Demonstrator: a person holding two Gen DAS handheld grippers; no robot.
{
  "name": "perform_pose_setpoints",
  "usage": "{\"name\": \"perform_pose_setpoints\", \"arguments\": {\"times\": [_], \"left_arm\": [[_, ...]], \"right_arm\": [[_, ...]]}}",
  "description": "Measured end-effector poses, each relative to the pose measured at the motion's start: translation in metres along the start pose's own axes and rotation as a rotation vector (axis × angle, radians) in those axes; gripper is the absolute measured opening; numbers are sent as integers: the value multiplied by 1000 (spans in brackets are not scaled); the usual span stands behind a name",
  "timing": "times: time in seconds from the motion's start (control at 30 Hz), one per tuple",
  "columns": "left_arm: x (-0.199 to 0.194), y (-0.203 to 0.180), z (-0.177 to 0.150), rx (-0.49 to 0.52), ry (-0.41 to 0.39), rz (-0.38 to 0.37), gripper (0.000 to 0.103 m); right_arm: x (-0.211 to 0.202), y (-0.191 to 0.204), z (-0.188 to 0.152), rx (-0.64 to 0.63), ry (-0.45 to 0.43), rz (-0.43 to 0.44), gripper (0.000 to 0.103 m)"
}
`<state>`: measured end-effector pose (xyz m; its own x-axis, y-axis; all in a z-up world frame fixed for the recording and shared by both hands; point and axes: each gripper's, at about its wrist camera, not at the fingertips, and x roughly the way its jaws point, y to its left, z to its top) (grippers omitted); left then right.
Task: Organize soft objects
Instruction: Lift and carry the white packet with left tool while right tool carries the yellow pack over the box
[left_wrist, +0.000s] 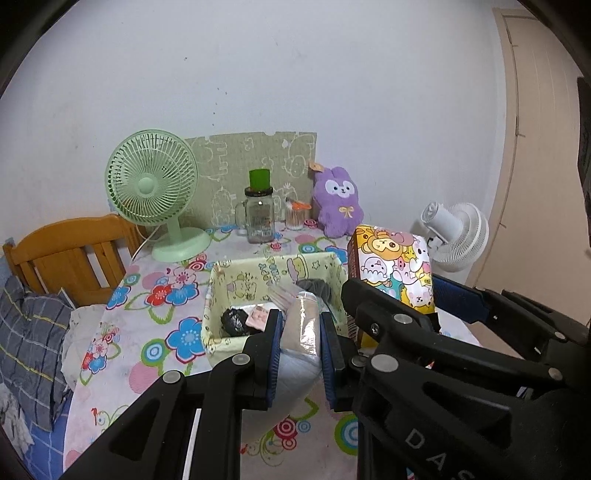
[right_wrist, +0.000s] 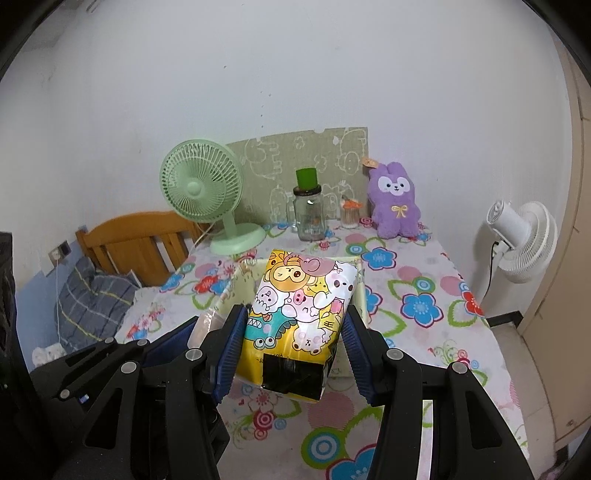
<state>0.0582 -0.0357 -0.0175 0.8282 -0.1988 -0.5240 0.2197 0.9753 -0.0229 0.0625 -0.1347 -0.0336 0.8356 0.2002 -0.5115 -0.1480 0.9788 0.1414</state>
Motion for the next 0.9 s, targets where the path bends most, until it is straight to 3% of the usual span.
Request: {"name": "perform_pose_setpoints", "arguments": {"times": [0.9], "left_arm": [[69, 16, 28, -36, 12, 28, 18]], "right_arm": [[70, -15, 31, 23, 2, -35, 56]]}}
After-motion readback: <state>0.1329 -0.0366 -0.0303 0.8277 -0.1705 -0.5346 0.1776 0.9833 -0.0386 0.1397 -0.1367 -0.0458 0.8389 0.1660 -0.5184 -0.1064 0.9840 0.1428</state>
